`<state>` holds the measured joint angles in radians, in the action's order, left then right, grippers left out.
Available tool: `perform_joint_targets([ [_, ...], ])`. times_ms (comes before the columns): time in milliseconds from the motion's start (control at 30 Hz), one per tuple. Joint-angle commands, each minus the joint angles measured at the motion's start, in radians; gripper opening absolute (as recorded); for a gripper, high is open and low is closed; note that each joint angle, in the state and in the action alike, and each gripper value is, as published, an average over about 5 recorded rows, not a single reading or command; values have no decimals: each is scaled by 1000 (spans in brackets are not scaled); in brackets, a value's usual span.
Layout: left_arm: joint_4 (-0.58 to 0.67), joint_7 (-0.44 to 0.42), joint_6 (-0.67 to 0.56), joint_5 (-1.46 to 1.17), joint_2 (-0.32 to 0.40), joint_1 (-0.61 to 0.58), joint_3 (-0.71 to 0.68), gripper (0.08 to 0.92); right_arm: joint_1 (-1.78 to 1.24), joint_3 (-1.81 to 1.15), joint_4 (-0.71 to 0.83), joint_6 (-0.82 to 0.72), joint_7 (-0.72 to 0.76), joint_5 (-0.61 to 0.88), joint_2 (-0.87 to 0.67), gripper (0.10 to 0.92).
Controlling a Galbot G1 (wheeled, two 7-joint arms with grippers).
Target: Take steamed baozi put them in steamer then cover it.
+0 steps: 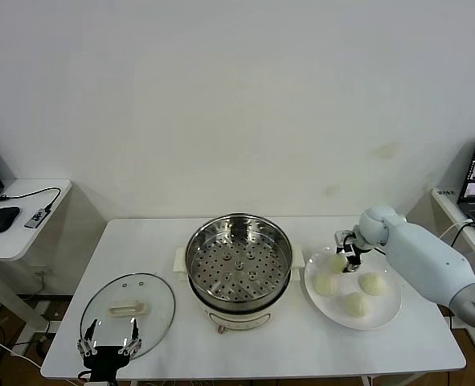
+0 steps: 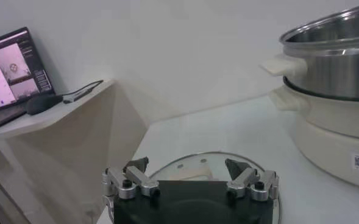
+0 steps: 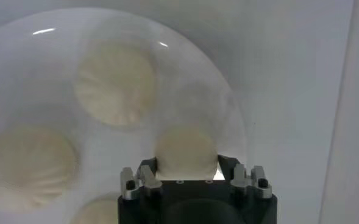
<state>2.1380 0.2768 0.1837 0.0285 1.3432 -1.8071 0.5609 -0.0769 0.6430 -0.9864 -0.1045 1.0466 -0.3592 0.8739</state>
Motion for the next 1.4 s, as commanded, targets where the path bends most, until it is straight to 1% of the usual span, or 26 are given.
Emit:
perform_joint_targets([
  [33, 1, 0, 0, 1, 0, 0, 0, 823, 2, 7, -10, 1, 4, 9, -3, 593],
  [267, 2, -3, 5, -1, -4, 0, -1, 823, 60, 67, -137, -4, 14, 93, -82, 585],
  [533, 0, -8, 8, -19, -11, 11, -1, 823, 260, 170, -333, -36, 40, 290, -237, 585],
  [767, -1, -11, 4, -35, -12, 15, -4, 823, 496, 317, -438, -48, 56, 441, -268, 585],
  [933, -3, -11, -8, -42, -15, 16, -3, 823, 662, 428, -468, -33, 53, 525, -213, 585],
  [1100, -16, -18, -57, -49, -16, 19, 4, 823, 749, 508, -470, 28, 23, 582, -99, 585],
  [1200, -20, -21, -63, -55, -13, 24, 7, 823, 764, 536, -468, 59, 2, 616, -29, 586],
  [1300, -19, -24, -63, -56, -9, 28, 9, 823, 751, 544, -463, 88, -13, 618, 40, 591],
  [1400, -18, -26, -63, -60, -7, 31, 13, 823, 723, 561, -440, 140, -23, 581, 122, 594],
])
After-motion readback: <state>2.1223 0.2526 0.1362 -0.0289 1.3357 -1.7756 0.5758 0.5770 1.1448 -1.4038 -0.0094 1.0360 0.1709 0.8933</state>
